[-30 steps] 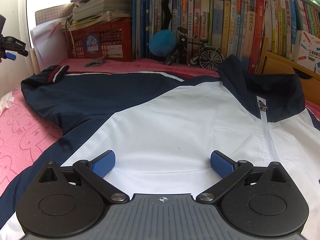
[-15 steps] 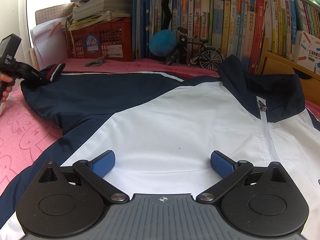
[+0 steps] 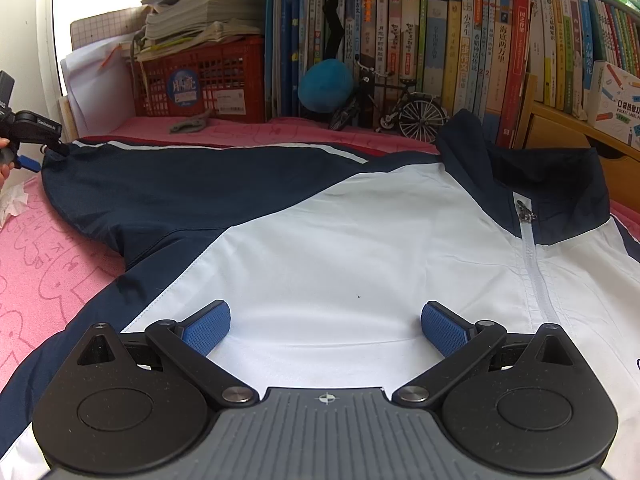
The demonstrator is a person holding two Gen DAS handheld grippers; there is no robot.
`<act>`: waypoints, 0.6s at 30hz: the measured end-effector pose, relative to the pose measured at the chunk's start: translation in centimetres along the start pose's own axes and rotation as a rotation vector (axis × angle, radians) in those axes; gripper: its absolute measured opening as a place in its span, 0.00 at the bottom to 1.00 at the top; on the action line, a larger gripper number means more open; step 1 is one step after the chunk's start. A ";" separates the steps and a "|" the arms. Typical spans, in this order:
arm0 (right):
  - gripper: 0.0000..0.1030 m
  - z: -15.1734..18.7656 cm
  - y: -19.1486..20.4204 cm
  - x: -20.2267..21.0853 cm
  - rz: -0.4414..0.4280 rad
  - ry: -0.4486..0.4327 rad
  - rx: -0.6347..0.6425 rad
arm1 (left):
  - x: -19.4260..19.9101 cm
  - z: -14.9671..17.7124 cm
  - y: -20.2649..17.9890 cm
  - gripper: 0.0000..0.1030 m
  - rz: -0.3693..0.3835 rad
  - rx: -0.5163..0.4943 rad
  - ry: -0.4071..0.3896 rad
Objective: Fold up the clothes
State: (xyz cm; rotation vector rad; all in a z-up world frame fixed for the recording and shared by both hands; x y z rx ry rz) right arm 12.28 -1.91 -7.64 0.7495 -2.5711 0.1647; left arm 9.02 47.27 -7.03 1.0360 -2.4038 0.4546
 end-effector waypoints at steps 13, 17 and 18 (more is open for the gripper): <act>0.99 -2.1 -0.5 1.4 0.029 -0.065 -0.021 | -1.3 -2.9 -1.8 0.08 0.015 -0.007 -0.184; 0.99 -3.4 -1.2 1.3 0.071 -0.089 -0.006 | -2.1 -5.4 -2.0 0.12 0.012 -0.032 -0.241; 0.99 -3.5 -1.3 1.1 0.081 -0.087 -0.002 | -2.8 -4.9 -2.3 0.13 -0.015 -0.079 -0.212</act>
Point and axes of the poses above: each gripper's, at about its wrist camera, not at the fingertips, and x roughly against the way its jaws point, y to its left, z to its underside, the point moved 2 cm from there along -x, roughly the way its jaws point, and after that the axes turned 13 degrees about -y, right-handed, at the moved point
